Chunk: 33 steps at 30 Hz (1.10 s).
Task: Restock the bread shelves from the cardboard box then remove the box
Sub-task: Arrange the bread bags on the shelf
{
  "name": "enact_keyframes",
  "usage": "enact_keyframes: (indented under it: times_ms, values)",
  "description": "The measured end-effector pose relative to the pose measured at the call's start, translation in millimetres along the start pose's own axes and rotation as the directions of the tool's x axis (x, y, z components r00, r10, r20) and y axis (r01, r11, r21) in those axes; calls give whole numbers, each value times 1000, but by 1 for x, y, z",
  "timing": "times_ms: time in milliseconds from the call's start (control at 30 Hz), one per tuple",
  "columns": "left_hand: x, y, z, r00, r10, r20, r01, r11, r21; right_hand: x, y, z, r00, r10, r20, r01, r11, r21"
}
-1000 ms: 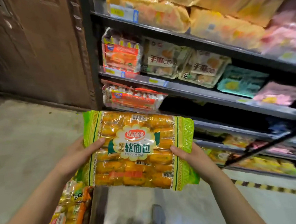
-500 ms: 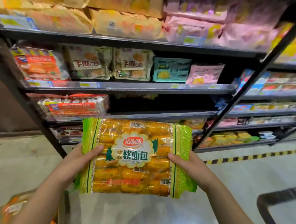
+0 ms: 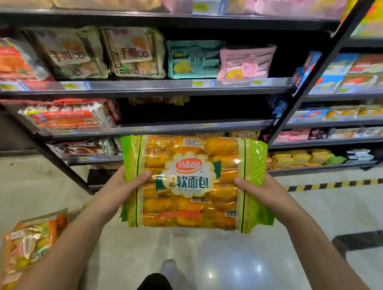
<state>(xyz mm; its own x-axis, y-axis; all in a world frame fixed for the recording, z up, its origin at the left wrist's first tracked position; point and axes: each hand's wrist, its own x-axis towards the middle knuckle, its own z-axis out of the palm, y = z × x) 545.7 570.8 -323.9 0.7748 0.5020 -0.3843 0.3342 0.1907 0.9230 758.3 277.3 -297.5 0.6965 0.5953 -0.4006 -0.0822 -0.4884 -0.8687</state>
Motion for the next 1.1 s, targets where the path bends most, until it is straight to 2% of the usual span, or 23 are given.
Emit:
enact_keyframes:
  times_ms: [167,433,667,933,1100]
  values:
    - [35,-4,20,999,-48,6,49,999,-4,36,7,-19,1000,31,-1,-31,998,-51]
    - [101,-3,48,995,-95,20,95,995,-34,92,8,-54,996,89,24,-88,996,-11]
    - [139,-6,82,990,-136,-37,137,991,4,151,33,-86,990,138,39,-138,990,-2]
    - [207,-55,116,970,-143,-196,142,990,-22,250,89,-103,991,70,115,-72,997,9]
    - [263,-122,126,960,-59,-273,62,998,2,310,142,-87,992,-15,129,8,998,58]
